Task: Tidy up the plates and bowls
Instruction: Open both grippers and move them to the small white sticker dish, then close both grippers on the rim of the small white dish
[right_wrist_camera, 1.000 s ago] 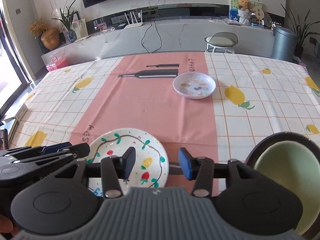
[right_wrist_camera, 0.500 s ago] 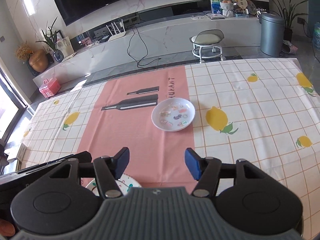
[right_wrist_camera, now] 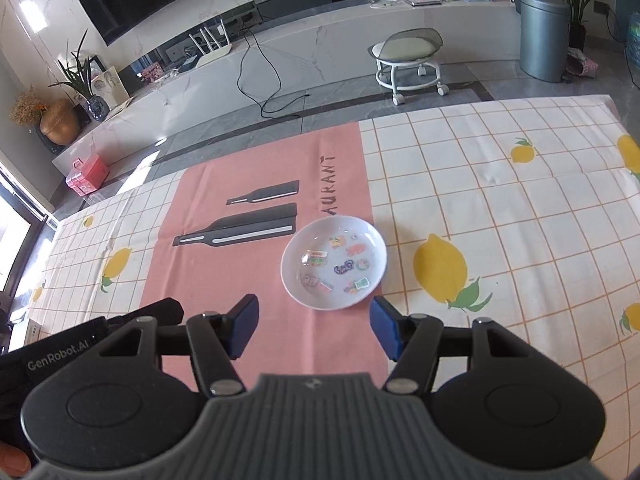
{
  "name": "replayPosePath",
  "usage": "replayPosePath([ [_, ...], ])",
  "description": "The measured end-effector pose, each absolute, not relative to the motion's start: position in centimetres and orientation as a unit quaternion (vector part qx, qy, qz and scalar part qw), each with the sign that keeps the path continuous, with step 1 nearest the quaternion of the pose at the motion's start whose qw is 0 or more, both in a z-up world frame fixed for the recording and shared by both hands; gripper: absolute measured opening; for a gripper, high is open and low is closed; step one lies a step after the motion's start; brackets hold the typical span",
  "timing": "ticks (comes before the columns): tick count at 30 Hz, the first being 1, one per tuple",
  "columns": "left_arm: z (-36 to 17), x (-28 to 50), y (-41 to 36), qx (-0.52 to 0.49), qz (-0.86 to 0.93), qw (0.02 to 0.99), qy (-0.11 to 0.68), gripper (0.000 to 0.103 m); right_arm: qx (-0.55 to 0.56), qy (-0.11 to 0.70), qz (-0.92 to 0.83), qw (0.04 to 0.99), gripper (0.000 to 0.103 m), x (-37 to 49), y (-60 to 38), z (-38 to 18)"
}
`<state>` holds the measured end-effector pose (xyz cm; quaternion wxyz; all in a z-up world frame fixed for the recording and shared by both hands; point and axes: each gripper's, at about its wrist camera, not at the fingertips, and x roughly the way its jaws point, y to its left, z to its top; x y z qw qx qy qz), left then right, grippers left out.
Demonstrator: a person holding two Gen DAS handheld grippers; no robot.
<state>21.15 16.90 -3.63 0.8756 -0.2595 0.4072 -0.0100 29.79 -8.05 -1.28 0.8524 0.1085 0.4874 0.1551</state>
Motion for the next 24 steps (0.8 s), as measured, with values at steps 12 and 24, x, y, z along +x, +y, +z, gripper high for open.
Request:
replayPosePath([
  [12, -8.1, 27.5, 14.5, -0.277, -0.02, 0.843, 0.46, 0.046, 0.16, 0.556, 0.094, 0.81, 0.047, 36.4, -9.8, -6.7],
  [24, -9.5, 29.2, 13.4, -0.262, -0.006, 0.835, 0.483, 0.013, 0.167, 0.568, 0.084, 0.802, 0.021, 38.0, -10.4, -8.6],
])
